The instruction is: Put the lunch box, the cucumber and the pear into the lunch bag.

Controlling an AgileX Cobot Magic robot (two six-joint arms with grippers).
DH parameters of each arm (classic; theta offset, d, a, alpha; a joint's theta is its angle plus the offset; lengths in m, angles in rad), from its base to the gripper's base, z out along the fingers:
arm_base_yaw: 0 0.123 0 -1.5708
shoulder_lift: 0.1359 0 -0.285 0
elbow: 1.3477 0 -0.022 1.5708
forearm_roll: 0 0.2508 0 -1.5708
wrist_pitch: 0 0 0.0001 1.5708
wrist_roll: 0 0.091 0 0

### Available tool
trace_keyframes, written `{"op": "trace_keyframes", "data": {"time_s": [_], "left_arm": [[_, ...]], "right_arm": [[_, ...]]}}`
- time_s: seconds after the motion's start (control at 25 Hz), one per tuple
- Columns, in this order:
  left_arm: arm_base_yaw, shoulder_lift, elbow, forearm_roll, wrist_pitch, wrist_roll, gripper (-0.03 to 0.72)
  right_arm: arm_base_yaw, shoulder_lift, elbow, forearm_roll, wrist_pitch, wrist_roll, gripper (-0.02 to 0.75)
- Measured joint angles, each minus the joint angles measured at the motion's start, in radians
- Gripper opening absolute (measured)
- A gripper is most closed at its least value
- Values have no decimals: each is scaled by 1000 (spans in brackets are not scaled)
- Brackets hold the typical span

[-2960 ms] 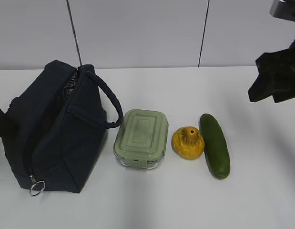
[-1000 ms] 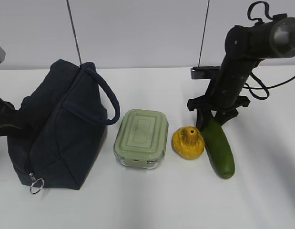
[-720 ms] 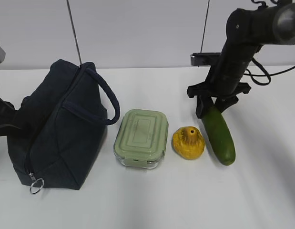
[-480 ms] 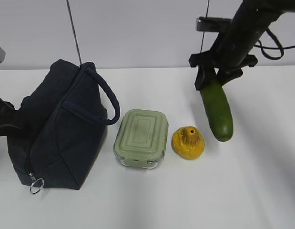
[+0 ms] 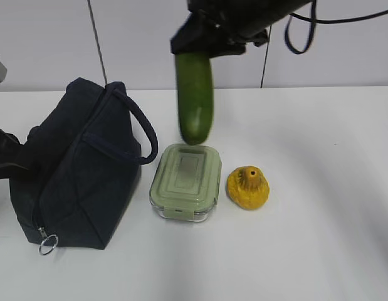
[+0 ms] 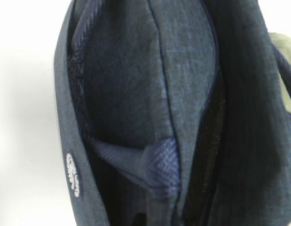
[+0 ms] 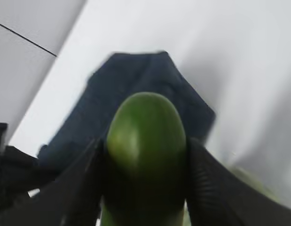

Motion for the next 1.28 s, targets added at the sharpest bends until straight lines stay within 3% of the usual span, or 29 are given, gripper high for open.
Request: {"op": "trace_keyframes", "data": {"time_s": [0.28, 0.52, 0.64, 0.84, 1.08, 1.2, 1.28], "left_arm": [[0, -55, 0, -9, 22, 0, 3], [0, -70, 0, -24, 38, 0, 3], [0, -70, 0, -24, 40, 0, 3], [0, -70, 0, -24, 40, 0, 3], [0, -70, 0, -24, 41, 0, 3], [0, -70, 0, -24, 41, 0, 3], [0, -70, 0, -24, 41, 0, 3]], "right_arm": [[179, 25, 0, 215, -316, -251, 363], [224, 85, 0, 595, -355, -553, 363], [231, 128, 0, 728, -385, -708, 363], [240, 206, 0, 707, -388, -748, 363], [240, 228, 2, 507, -313, -723, 365], [242, 228, 2, 432, -255, -711, 417], [243, 228, 2, 415, -231, -709, 491]]}}
